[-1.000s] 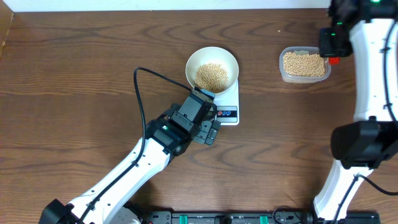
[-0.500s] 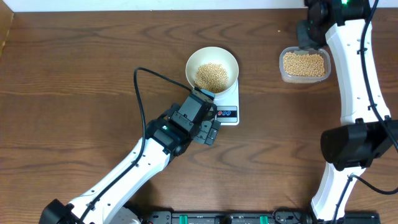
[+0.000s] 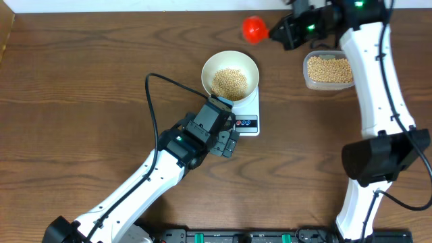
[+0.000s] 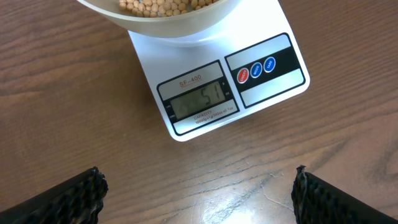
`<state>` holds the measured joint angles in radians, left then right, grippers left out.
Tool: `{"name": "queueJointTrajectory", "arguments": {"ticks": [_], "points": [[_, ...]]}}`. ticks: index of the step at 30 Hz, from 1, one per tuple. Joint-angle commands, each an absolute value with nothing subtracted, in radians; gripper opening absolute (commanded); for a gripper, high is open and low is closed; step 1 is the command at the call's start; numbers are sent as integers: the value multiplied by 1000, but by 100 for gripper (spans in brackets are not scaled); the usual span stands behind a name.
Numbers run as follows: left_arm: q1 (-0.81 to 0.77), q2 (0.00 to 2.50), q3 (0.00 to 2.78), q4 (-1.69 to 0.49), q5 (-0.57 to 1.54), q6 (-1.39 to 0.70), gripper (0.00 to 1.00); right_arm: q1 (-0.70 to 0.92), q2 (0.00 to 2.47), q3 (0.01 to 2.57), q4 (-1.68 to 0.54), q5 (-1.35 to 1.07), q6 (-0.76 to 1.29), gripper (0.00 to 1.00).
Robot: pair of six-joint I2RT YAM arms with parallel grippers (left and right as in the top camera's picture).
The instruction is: Scoop item into bowl and weigh 50g on scale
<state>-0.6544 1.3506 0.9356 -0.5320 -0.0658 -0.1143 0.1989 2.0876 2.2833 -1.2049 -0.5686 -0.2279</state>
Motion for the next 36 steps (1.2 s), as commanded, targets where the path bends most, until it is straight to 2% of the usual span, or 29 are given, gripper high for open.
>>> {"name": "queueJointTrajectory", "arguments": {"ticks": [1,7,23,36], "points": [[-651,1352,937,-534,-68,-105,97,270,2084,2263,-1213,-507,-260,1],[-651,1352,937,-534,-68,-105,97,350,2084,2149,-1174,-408,-260,1],[-651,1352,937,-534,-68,-105,97,409,2084,1893,-958,-311,-259,1],[-651,1352,937,-534,-68,-105,97,449,2084,1832,-900,-231,-259,1]]}}
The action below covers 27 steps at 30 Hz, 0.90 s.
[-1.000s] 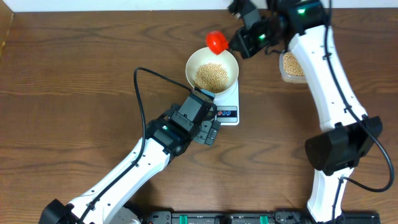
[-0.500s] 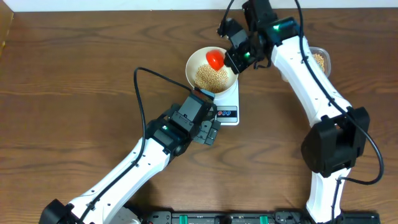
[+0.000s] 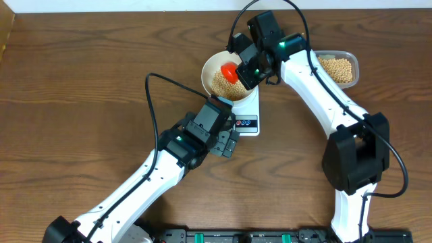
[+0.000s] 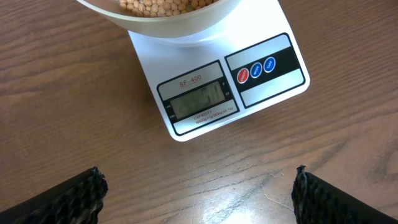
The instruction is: Scoop item into bowl and weigh 50g on scale
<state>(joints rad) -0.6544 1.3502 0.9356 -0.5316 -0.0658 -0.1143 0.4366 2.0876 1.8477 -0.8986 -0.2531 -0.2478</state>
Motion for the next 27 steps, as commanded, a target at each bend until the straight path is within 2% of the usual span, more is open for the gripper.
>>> {"name": "queueJointTrajectory", "arguments": {"ticks": [1,27], "points": [[-651,1352,937,-534,-68,-105,97,451,2084,1832,-902,-231,-258,1],[-651,1352,937,-534,-68,-105,97,463,2084,1831,-935,-393,-214,1]]}}
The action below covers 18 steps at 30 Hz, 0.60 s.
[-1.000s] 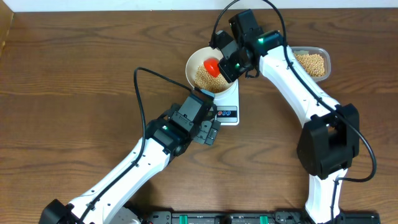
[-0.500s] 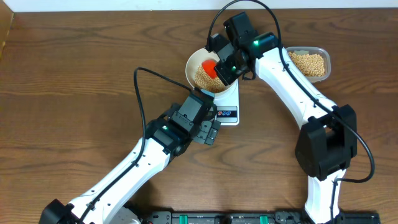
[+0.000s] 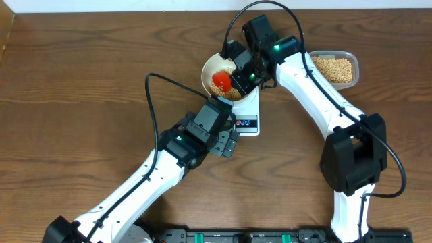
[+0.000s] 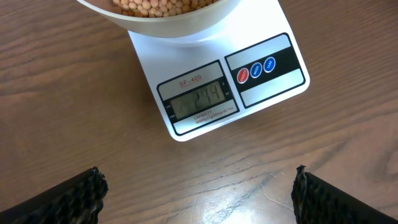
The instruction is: Scoop item into bowl and weigh 50g on scale
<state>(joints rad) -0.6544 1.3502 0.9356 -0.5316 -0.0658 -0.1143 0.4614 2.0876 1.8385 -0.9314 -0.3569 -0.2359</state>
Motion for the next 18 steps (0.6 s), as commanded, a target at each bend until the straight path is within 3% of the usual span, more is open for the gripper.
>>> {"name": "queueJointTrajectory", "arguments": {"ticks": [1,18], "points": [[-651,1352,937,-534,-68,-105,97,458,2084,1831,-935,-406,-213,1],[-651,1352,937,-534,-68,-105,97,253,2083,1832,-931,-836,-196,1]]}}
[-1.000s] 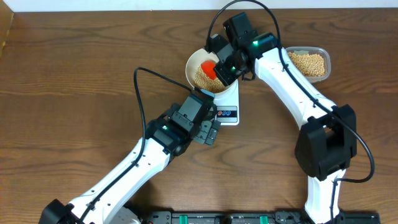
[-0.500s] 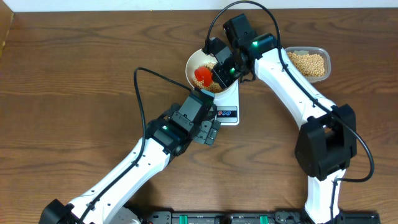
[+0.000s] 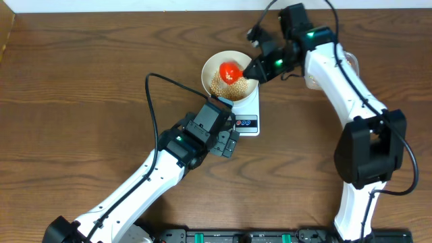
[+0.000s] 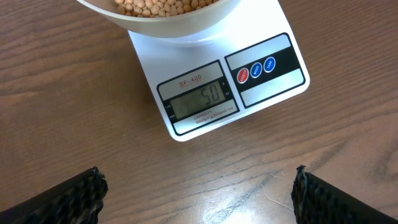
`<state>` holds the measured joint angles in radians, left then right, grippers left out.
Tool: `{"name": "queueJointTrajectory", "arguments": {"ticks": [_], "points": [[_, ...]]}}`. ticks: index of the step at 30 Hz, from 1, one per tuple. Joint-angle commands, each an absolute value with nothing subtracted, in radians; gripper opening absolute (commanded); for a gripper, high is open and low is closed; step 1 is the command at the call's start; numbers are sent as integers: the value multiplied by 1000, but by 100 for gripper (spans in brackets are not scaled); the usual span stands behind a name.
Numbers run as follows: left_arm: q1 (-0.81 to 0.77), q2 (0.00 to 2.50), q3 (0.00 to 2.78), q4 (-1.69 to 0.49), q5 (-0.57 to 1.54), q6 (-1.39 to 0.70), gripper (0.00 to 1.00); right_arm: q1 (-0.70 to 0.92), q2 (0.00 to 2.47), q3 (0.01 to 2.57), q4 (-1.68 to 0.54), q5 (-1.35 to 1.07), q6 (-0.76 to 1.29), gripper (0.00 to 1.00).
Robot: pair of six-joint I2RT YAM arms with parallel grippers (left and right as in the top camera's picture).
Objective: Scoop item into bowl and weigh 50g on scale
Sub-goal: 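Lift the empty scoop away from the bowl toward the tub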
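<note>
A cream bowl (image 3: 214, 65) of soybeans stands on the white scale (image 3: 247, 116). In the left wrist view the scale's display (image 4: 198, 99) reads 50, with the bowl (image 4: 168, 18) at the top edge. A red scoop (image 3: 229, 70) sits over the beans in the bowl. My right gripper (image 3: 260, 67) is shut on its handle at the bowl's right rim. My left gripper (image 4: 198, 198) is open just in front of the scale, over bare wood, holding nothing.
A clear tub of soybeans (image 3: 349, 62) at the back right is mostly hidden behind my right arm. My left arm (image 3: 155, 175) crosses the table from the front left. A black cable (image 3: 152, 101) loops to the left of the scale.
My right arm has drawn back to the right. The scoop has shifted from the bowl's left side to its middle. The display read another, unclear number and now reads 50. My left gripper has not moved.
At first the scoop was held at the back of the table beside the tub and the display read 51. Then the scoop was in the bowl on its right side, then on its left side, with the reading changing. Now the display shows 50.
</note>
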<state>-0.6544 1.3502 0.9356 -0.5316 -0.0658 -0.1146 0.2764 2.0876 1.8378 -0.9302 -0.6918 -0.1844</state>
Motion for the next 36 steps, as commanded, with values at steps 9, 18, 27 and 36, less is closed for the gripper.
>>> {"name": "queueJointTrajectory", "arguments": {"ticks": [9,18,27,36], "points": [[-651,1352,937,-534,-68,-105,97,214,2075,1832,-932,-897,-199,1],[-651,1352,937,-534,-68,-105,97,182,1985,1832,-932,-897,-199,1],[-651,1352,937,-534,-68,-105,97,159,1908,1832,-937,-897,-199,1],[-651,1352,937,-534,-68,-105,97,102,1901,1832,-990,-897,-199,1]]}}
